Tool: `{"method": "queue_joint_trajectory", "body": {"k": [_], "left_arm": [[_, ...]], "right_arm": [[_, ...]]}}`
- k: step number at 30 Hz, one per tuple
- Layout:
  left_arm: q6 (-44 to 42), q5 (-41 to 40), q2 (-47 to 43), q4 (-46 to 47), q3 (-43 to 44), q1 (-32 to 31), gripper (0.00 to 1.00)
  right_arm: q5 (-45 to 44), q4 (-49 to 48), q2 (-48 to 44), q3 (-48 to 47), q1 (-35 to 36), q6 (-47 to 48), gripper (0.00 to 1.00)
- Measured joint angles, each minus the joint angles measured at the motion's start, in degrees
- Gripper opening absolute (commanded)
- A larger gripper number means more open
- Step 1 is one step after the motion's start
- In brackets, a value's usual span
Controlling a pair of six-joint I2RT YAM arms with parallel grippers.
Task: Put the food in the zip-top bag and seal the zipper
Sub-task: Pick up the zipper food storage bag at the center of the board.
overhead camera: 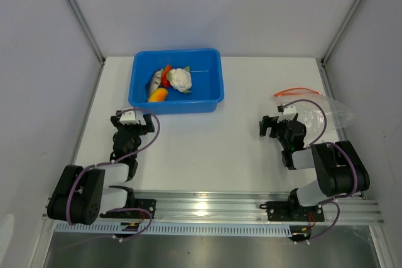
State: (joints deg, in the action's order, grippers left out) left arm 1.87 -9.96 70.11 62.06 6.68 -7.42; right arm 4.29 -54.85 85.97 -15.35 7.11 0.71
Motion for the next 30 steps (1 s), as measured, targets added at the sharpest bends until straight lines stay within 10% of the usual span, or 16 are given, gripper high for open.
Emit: {"method": "queue_joint_trajectory", "body": {"k": [19,30], "left_arm": [[-1.05,0.48,0.00,0.26,0.04,-0.09,0.99],[-2.40,-3.74,-9.92,-12.00,4.48,-2.32,0.99]], "right_arm": [[-8.90,0.07,-2.16,0.46,4.39,0.94,0.99],[-22.14,25.81,-14.34,-15.50,12.70,0.37,0.99]]}}
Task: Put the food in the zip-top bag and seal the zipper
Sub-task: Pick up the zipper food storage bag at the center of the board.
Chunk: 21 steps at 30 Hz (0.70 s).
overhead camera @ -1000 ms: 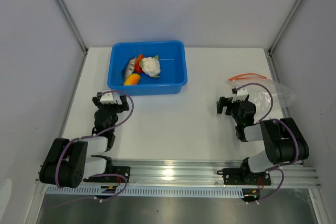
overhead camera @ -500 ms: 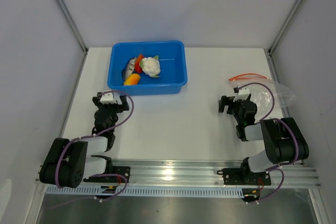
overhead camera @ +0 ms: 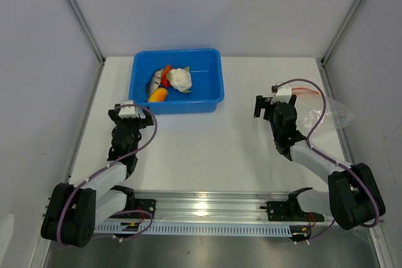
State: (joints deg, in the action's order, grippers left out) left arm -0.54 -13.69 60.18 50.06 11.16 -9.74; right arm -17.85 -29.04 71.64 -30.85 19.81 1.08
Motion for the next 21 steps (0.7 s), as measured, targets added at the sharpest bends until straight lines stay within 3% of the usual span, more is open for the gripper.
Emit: {"method": "queue_joint_trajectory", "body": {"k": [6,12,17,21], "left_arm": [[5.64,-9.84,-1.44,-13.46,8.39,-4.15,0.99],[19.69,-15.56,-4.92,-38.75,17.64,-4.52,0.99],[29.57,-16.04,-15.47,-55.54,18.69,-4.63,0.99],[31.61,-7.76,-22.58,-65.94,19.56,-4.50,1.00]], "right_arm": [[-8.44,18.43,4.50,-15.37,-1.05,-16.55,0.99],[-9.79,35.21,17.88,-37.44,-4.26,-23.89,1.00],[-11.65,43.45,26.05,-46.47,-4.83,-27.04,0.99],[-12.74,51.63,34.95,-57.68,-8.39,-31.15,0.99]]}}
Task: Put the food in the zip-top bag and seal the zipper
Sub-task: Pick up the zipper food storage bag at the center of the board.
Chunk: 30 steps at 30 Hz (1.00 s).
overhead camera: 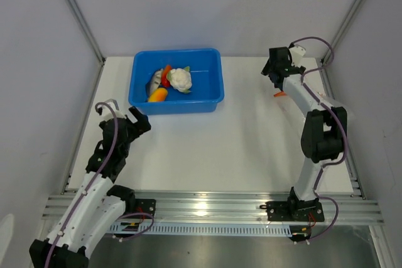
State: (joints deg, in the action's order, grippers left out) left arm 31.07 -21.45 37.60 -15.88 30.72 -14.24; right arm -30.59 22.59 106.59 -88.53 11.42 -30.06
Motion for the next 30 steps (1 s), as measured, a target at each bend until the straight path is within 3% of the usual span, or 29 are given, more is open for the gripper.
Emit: {"method": "queue_joint_trajectory", "body": {"k": [7,14,23,27,30], "left_arm": [[1.03,16.22,-6.29,-5.18,1.64,0.00,0.99],[3.41,17.62,-8.26,-8.33,1.64,0.07,0.99],[3.43,21.31,-7.50,-8.96,1.64,0.15,0.99],[3.17,23.39,-5.84,-9.11,1.66,0.17,0.99],[2.91,24.26,-5.66,-9.14,1.66,0.17,0.99]], "right_arm": [[-5.29,16.46,14.16,-20.02,-4.11,-6.45,0.99],[-8.87,32.48,22.73,-33.57,-4.59,-10.27,1.00],[-10.54,42.88,28.06,-35.71,-7.67,-11.32,0.97],[-10.49,44.54,30.03,-35.71,-9.01,-11.30,0.78],[-10.29,44.94,30.32,-35.67,-9.22,-11.50,0.76]]}}
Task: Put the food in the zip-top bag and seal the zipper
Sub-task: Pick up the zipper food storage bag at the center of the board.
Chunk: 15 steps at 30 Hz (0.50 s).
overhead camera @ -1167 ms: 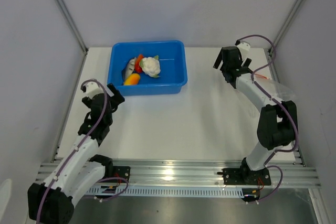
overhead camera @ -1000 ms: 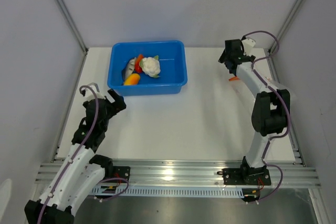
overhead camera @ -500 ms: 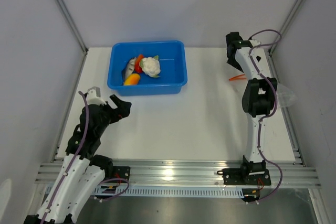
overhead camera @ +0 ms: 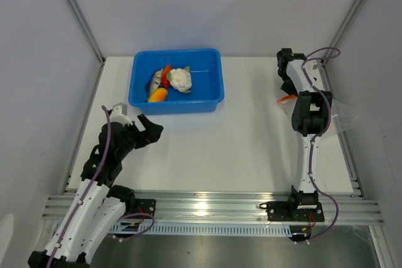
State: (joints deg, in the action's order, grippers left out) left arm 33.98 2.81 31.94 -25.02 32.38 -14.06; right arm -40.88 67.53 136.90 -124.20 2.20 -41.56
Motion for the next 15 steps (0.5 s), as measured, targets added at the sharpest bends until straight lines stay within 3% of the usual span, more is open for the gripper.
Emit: {"method": "queue_joint_trajectory", "body": {"k": [2,5,6,8,9,11,12,13,15], "left_arm": [[-0.09,0.57,-0.11,0.00,0.00,0.00,0.99],[-0.13,1.11,-0.57,-0.07,0.00,0.00,0.99],[-0.13,1.40,-0.68,-0.17,0.07,0.00,1.00],[-0.17,1.88,-0.92,-0.87,0.42,0.00,1.00],[-0.20,2.03,-1.01,-1.36,0.83,0.00,0.99],[-0.48,2.49,-0.98,-2.01,1.81,0.00,0.99],[-0.55,3.04,-0.94,-2.27,2.38,0.00,0.99],[-0.59,3.63,-0.94,-2.43,2.93,0.00,0.99],[-0.61,4.96,-0.92,-2.45,3.89,0.00,0.99]], "right_arm": [[0.26,-0.04,0.00,0.00,0.00,-0.02,0.76],[1.03,-0.22,0.02,0.00,0.04,0.28,0.62],[1.25,-0.35,0.02,0.00,0.07,0.37,0.52],[1.51,-0.52,0.02,0.04,0.09,0.70,0.44],[1.66,-0.68,0.02,0.28,0.09,0.76,0.30],[2.12,-1.05,0.02,1.27,0.09,1.07,0.22],[2.45,-1.44,0.02,2.19,0.07,0.98,0.10],[2.80,-1.53,0.02,2.99,0.07,1.16,0.04],[3.78,-2.01,0.02,4.98,0.07,1.36,0.00]]}}
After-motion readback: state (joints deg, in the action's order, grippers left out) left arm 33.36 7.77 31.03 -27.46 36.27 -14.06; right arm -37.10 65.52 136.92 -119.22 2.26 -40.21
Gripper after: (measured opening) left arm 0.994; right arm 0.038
